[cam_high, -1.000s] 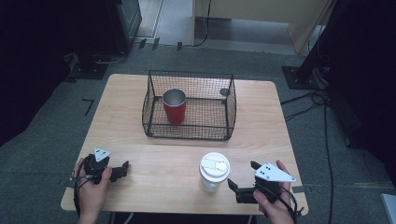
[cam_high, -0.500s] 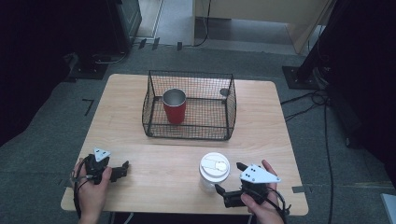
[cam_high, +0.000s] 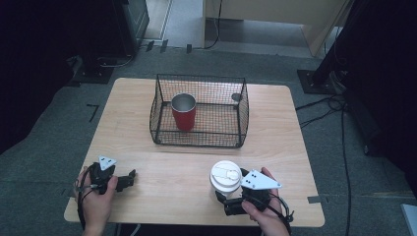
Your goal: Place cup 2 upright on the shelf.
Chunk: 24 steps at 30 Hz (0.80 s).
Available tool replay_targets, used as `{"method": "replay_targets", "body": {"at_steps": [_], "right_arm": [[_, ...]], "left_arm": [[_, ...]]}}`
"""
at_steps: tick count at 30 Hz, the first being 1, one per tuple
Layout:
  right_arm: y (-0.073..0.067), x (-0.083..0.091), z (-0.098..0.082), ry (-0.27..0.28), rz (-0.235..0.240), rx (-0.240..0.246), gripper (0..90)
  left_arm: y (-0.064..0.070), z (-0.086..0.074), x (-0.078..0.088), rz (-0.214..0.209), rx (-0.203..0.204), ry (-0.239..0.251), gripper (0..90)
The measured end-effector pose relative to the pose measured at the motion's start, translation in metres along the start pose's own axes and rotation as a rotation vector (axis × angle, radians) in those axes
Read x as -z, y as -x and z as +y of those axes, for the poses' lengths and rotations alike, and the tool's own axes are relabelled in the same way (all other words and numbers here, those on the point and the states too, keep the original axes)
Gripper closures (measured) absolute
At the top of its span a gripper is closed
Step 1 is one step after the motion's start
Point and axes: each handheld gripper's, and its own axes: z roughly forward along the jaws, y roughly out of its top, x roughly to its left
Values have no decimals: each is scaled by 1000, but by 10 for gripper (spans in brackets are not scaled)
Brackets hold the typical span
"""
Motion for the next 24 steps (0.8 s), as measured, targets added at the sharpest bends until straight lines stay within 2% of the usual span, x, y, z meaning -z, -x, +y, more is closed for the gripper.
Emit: {"method": "replay_targets", "body": {"at_steps": [12,17,19,24], "right_arm": [[-6,-13,4,16,2,-19,3],[-7,-19,3,24,-23,-21,49],[-10,-19,4,47,-31,-16,75],[-11,-21,4,68,-45,-32,79]], "left_arm": [[0,0,0,0,0,0,0],[0,0,0,0,0,0,0],[0,0,0,0,0,0,0],[0,0,0,0,0,0,0]]}}
